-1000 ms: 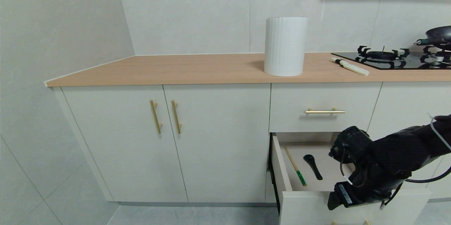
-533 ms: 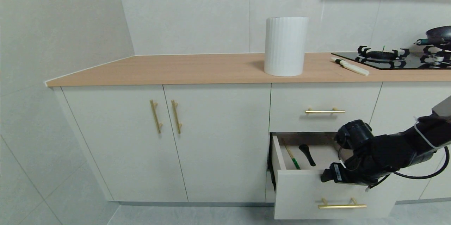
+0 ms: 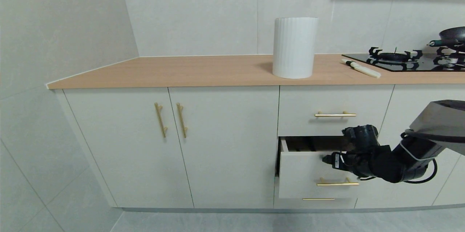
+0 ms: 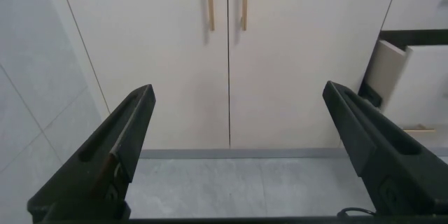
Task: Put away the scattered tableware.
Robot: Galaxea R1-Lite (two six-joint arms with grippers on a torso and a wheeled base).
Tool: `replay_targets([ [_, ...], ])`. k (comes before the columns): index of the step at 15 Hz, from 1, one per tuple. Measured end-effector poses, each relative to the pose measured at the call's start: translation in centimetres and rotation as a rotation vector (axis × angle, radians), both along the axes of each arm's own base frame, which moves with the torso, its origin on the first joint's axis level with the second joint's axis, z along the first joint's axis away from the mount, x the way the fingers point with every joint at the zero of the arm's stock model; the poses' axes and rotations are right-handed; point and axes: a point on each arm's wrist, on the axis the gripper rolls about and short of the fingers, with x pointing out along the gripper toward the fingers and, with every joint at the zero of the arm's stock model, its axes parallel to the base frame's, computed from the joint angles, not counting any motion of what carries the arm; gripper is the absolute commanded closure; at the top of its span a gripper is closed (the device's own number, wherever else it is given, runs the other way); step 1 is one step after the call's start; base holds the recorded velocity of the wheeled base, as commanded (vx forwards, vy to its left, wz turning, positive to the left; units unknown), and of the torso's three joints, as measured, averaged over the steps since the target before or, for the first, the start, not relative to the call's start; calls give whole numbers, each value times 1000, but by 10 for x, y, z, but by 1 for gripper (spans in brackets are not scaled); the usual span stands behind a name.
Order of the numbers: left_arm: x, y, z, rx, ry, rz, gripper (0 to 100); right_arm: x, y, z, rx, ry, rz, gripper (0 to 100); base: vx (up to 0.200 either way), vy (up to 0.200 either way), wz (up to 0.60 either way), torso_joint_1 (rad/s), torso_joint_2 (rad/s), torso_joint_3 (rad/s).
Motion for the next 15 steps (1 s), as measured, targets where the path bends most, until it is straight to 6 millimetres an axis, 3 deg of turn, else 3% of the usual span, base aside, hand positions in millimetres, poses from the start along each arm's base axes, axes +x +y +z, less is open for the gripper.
replay_targets([
  [7, 0, 0, 0, 0, 0, 0, 0, 28, 1, -31, 16, -130, -151, 0, 0, 0, 0, 0, 0, 0],
  [15, 0, 0, 0, 0, -1, 0, 0, 50, -5, -40, 88, -173, -231, 0, 0, 0, 0, 0, 0, 0],
])
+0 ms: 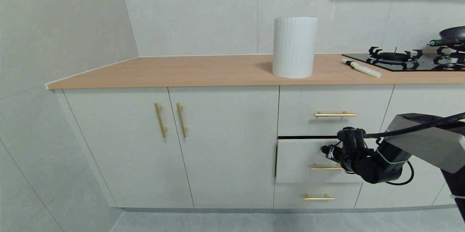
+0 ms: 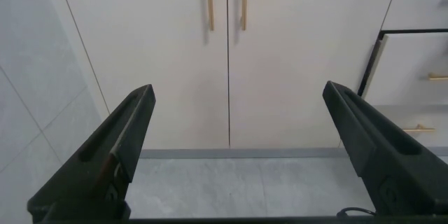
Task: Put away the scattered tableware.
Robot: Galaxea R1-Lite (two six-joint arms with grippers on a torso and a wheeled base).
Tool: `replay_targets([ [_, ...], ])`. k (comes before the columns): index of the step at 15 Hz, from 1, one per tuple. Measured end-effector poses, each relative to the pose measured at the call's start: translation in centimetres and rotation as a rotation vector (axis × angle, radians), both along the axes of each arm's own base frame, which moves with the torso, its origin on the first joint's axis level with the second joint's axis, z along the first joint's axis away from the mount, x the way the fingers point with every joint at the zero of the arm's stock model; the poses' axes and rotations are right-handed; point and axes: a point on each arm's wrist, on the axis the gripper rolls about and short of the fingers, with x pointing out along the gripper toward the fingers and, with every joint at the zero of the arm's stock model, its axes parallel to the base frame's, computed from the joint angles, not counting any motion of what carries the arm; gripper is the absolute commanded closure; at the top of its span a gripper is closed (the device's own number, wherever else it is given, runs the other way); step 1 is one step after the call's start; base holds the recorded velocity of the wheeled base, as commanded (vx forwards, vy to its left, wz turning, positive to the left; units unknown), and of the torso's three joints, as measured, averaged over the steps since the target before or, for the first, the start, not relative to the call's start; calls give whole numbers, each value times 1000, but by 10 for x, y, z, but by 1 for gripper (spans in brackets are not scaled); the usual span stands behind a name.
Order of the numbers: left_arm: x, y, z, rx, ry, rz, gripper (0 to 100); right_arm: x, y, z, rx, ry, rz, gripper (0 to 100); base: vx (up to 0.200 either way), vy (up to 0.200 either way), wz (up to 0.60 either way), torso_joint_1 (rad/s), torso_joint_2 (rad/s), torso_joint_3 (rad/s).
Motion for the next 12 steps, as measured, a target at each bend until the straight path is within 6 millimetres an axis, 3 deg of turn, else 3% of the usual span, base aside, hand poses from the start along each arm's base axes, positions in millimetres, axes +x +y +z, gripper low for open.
replay_targets([
  [12, 0, 0, 0, 0, 0, 0, 0, 28, -14, -7, 59, -63, -89, 0, 0, 0, 0, 0, 0, 0],
])
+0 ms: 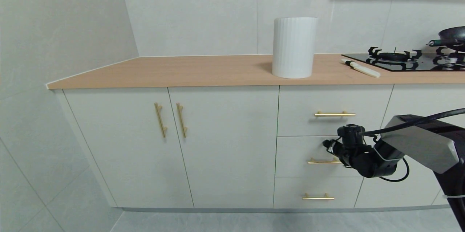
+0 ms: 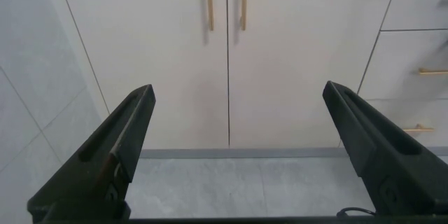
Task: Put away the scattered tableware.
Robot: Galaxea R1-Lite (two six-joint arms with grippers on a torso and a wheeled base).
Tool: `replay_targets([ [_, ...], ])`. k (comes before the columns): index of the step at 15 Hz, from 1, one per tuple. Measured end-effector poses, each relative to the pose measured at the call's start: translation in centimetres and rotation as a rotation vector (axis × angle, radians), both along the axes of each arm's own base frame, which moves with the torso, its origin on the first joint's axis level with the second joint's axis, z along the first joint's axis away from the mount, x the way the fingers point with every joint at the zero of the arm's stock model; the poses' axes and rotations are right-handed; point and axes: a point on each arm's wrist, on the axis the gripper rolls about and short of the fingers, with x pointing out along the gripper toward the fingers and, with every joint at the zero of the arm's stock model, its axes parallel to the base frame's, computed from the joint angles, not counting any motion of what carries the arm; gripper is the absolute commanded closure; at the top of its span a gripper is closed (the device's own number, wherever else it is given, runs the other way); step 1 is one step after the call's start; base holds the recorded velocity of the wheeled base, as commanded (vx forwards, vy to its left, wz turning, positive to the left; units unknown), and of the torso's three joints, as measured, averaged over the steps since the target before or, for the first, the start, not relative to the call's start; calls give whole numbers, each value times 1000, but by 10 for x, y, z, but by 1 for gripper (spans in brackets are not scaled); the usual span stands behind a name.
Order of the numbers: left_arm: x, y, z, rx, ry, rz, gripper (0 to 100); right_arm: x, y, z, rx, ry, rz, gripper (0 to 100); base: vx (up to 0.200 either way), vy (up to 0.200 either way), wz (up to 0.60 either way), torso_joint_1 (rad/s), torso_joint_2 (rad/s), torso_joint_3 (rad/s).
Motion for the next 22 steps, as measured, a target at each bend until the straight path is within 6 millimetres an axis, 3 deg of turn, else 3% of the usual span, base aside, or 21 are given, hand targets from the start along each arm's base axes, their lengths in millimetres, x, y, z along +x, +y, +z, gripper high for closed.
replay_targets([
  [4, 0, 0, 0, 0, 0, 0, 0, -1, -1, 1, 5, -7, -10, 0, 0, 0, 0, 0, 0, 0],
  [7, 0, 0, 0, 0, 0, 0, 0, -21, -1, 8, 9, 33, 5, 0, 0, 0, 0, 0, 0, 0],
  [11, 0, 0, 0, 0, 0, 0, 0, -68, 1, 65, 6, 20, 68, 0, 0, 0, 0, 0, 0, 0],
  [14, 0, 0, 0, 0, 0, 0, 0, -120, -2, 123, -30, -56, 94, 0, 0, 0, 0, 0, 0, 0],
  [18, 0, 0, 0, 0, 0, 0, 0, -216, -12, 185, -172, -185, 106, 0, 0, 0, 0, 0, 0, 0],
  [20, 0, 0, 0, 0, 0, 0, 0, -270, -21, 206, -260, -264, 100, 0, 0, 0, 0, 0, 0, 0],
  [22, 0, 0, 0, 0, 0, 0, 0, -324, -33, 216, -335, -309, 71, 0, 0, 0, 0, 0, 0, 0],
])
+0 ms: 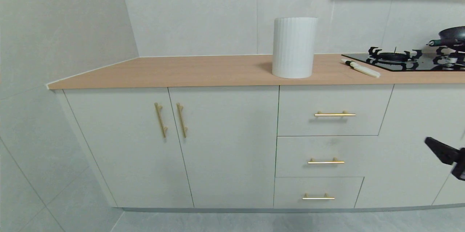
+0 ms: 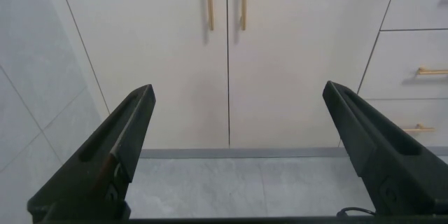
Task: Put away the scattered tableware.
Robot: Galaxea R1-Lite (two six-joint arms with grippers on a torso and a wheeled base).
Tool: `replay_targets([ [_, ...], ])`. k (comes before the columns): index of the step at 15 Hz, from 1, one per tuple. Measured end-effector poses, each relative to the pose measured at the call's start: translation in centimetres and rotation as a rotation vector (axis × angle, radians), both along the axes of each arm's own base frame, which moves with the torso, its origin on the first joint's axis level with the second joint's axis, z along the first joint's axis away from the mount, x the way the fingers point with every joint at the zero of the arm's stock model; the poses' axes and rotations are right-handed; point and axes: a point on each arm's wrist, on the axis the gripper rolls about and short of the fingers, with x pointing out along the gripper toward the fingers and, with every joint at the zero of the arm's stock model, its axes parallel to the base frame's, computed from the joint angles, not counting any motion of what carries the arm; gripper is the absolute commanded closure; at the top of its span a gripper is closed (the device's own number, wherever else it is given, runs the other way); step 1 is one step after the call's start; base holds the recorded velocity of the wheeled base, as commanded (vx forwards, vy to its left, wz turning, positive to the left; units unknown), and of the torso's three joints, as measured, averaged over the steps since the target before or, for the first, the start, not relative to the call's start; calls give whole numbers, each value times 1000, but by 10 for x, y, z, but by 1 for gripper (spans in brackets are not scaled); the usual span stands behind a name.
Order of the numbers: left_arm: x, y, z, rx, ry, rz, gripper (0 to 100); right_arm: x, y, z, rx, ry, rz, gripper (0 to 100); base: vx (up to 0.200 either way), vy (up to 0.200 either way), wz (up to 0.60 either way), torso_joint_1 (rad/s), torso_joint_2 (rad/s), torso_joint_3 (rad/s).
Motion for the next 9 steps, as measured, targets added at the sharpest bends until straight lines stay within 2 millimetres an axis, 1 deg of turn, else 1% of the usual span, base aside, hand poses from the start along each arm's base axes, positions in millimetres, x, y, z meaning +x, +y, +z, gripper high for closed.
replay_targets([
  [2, 0, 0, 0, 0, 0, 0, 0, -50, -8, -1, -45, -16, -31, 0, 0, 0, 0, 0, 0, 0],
  [3, 0, 0, 0, 0, 0, 0, 0, -76, -11, -7, -64, -2, -44, 0, 0, 0, 0, 0, 0, 0],
  [5, 0, 0, 0, 0, 0, 0, 0, -119, -15, -23, -91, 28, -65, 0, 0, 0, 0, 0, 0, 0],
  [6, 0, 0, 0, 0, 0, 0, 0, -137, -16, -32, -102, 35, -81, 0, 0, 0, 0, 0, 0, 0],
  [7, 0, 0, 0, 0, 0, 0, 0, -149, -17, -40, -107, 18, -99, 0, 0, 0, 0, 0, 0, 0],
  [8, 0, 0, 0, 0, 0, 0, 0, -158, -16, -50, -109, -6, -121, 0, 0, 0, 0, 0, 0, 0],
  [9, 0, 0, 0, 0, 0, 0, 0, -162, -16, -60, -107, -22, -125, 0, 0, 0, 0, 0, 0, 0],
])
